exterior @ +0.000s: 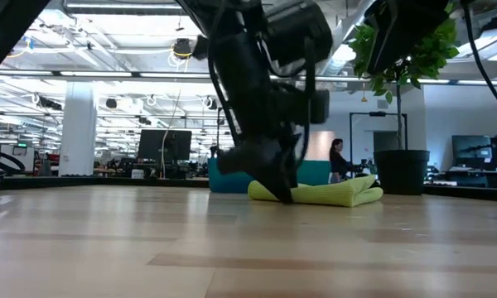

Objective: Fold microfiber towels
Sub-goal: Put the folded light green microfiber cloth into the blue bin

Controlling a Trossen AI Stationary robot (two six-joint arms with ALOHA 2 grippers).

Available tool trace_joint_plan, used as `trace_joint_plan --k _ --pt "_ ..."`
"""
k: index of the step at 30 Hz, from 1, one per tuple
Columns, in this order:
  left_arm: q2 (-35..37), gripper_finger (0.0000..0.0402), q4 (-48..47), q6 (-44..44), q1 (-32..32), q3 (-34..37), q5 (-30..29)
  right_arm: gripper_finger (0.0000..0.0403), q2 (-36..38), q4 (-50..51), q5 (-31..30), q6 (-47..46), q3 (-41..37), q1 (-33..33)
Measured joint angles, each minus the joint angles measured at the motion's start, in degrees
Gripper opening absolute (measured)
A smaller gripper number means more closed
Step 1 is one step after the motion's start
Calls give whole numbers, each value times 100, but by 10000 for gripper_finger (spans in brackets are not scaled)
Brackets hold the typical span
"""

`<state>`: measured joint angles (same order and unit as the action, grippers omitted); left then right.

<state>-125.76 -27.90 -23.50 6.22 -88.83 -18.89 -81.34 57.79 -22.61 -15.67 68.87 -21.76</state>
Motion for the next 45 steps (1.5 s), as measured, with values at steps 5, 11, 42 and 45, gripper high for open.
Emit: trace_joint_plan --k 5,11,42,45 --pt "-38 142 125 23 25 1 -292 159 -2 35 -3 -50 4 2" --pt "-71 64 96 194 24 2 -555 159 0 47 -3 -54 4 2" --pt "1447 0 -189 2678 -2147 -27 503 159 -1 224 -326 69 4 -24" --pt "1484 0 -170 2679 -2351 -253 509 159 0 222 -326 68 1 -24"
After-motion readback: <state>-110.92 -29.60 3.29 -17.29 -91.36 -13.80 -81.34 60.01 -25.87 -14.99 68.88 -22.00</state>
